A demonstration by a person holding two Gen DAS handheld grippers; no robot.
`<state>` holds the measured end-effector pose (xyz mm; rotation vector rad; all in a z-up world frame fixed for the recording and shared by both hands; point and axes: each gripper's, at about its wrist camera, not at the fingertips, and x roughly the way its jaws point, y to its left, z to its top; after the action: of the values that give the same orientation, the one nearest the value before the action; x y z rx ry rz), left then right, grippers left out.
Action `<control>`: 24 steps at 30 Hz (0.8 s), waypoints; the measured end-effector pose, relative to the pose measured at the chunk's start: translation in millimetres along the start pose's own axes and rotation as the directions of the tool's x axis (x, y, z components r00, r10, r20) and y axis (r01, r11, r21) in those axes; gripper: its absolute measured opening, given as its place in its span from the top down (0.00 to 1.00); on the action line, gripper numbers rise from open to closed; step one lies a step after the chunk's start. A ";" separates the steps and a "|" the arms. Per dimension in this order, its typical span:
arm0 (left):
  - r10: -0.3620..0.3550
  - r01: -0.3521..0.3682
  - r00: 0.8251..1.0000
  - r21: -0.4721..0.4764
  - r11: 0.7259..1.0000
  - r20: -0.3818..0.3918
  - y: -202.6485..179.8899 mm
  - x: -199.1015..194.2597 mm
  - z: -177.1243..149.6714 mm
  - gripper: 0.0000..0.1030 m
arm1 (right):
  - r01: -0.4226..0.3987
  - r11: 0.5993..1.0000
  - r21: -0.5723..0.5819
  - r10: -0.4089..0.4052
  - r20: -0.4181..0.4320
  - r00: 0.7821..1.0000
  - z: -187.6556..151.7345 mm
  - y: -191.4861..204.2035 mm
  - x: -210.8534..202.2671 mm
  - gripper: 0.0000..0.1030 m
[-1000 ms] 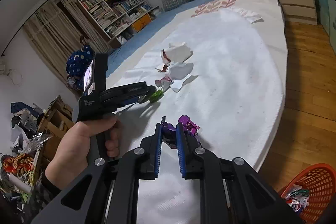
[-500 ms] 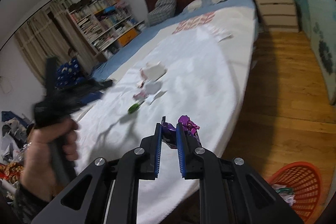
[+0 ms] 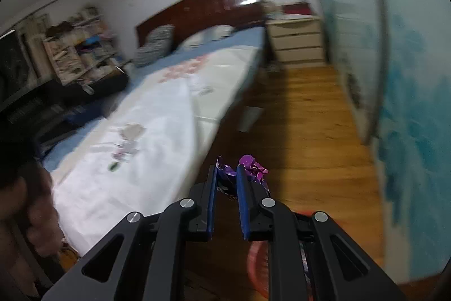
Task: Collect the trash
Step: 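Grasp the gold tin lid with the left tool while the right holds the wrapper, then carry the lid and wrapper over the red basket and open both tools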
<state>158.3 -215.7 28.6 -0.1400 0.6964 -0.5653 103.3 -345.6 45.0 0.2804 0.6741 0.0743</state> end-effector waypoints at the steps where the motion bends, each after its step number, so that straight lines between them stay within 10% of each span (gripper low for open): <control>1: -0.017 0.017 0.999 0.004 1.000 -0.039 -6.1 13.7 -7.8 0.43 | 0.022 1.000 0.010 -0.022 -0.009 1.000 -3.9 -10.1 -5.4 0.85; 9: -0.083 0.089 0.936 0.002 0.996 -0.341 -43.9 120.1 -80.2 0.43 | 0.133 0.988 0.084 -0.123 -0.112 0.986 -17.3 -81.0 5.4 0.85; 19: -0.050 0.054 0.930 0.000 0.999 -0.364 -54.1 134.1 -84.9 0.42 | 0.097 0.986 0.134 -0.080 -0.125 0.989 -16.6 -96.3 23.6 0.81; 24: -0.045 0.044 0.925 -0.011 0.999 -0.378 -49.8 134.3 -87.8 0.30 | 0.083 0.987 0.135 -0.070 -0.101 0.992 -15.9 -91.9 20.5 0.49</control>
<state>163.7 -324.2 -99.6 -0.0476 1.0727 -0.6426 107.2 -426.9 -5.0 0.3861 0.7860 -0.0334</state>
